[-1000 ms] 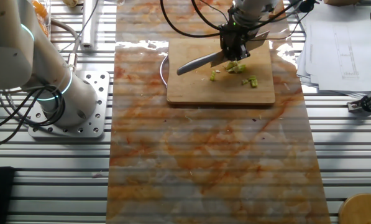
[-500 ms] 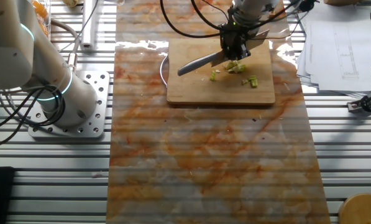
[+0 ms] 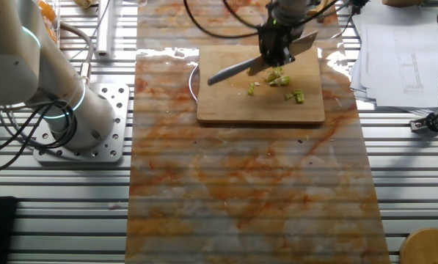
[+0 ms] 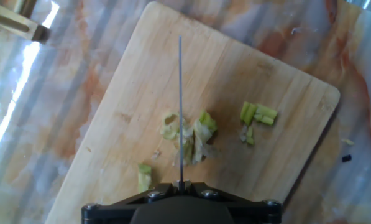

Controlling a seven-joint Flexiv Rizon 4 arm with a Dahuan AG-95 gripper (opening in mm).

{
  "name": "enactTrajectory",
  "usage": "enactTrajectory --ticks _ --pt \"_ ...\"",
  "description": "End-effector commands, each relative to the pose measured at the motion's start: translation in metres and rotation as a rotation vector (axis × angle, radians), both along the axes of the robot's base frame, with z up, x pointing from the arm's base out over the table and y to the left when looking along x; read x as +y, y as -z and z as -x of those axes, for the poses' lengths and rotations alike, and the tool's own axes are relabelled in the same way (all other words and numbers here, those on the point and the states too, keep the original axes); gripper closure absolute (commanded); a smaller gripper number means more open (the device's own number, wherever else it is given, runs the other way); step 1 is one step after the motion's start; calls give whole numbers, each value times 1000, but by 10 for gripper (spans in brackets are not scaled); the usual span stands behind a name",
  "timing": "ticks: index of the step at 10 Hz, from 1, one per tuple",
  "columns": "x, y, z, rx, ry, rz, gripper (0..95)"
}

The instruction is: Chop the scallions

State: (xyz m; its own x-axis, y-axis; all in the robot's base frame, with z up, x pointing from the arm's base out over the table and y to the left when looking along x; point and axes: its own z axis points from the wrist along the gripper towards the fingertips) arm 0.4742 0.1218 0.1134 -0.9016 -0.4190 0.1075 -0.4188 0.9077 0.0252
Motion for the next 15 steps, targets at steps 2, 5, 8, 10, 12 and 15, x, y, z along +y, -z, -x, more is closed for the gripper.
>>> enactTrajectory --ticks 2,5,8,10,12,15 --pt "-1 -11 6 -4 0 15 950" --pt "-9 16 -1 -8 -24 14 950" --pt "-10 39 -15 -12 -33 1 950" --pt "-6 57 -22 -13 -32 -3 950" --pt "-3 88 -28 -35 -33 -8 950" --pt "-9 59 -36 9 -56 6 950"
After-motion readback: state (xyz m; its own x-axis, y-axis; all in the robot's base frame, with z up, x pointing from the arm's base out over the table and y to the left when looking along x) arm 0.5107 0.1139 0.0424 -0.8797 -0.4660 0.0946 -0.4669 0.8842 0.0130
